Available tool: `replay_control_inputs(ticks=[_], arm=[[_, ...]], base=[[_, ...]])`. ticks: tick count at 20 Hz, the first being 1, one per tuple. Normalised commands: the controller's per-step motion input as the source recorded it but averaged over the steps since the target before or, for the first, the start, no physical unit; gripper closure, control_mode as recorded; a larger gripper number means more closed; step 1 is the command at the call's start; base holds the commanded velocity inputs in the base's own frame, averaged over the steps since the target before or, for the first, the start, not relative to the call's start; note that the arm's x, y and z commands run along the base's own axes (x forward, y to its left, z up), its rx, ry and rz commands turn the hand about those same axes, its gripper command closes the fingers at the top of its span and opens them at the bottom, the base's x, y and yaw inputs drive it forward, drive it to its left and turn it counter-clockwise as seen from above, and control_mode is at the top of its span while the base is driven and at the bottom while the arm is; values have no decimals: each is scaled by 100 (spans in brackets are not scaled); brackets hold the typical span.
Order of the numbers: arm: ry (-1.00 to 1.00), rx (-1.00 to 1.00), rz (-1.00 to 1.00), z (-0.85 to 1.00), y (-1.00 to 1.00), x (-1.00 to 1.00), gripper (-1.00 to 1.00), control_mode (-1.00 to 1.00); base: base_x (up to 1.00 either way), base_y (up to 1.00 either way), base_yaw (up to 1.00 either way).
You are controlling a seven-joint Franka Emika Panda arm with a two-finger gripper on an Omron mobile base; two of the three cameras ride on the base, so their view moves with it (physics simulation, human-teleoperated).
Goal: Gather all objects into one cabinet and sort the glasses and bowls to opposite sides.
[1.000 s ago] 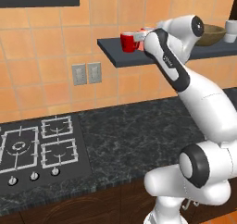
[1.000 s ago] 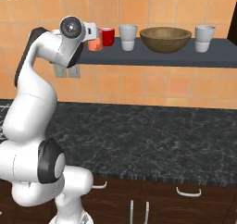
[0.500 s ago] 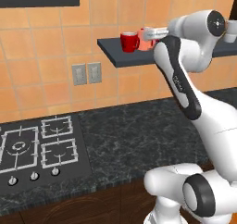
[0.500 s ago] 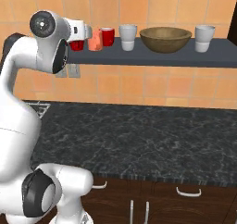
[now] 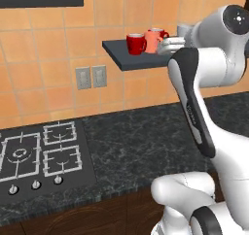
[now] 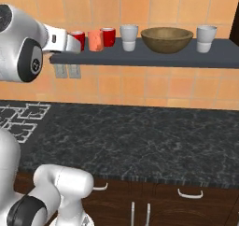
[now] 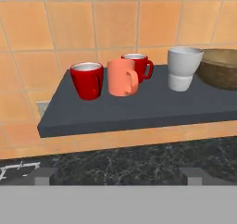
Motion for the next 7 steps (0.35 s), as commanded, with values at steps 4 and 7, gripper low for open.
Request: replay_control_inputs(ticks=[4,7], arm=[[32,0,-5,-1,-2,-91,-100,-100],[26,0,0,-32,-8,-71,-100,-100]], base=[[0,0,0],[0,0,0]])
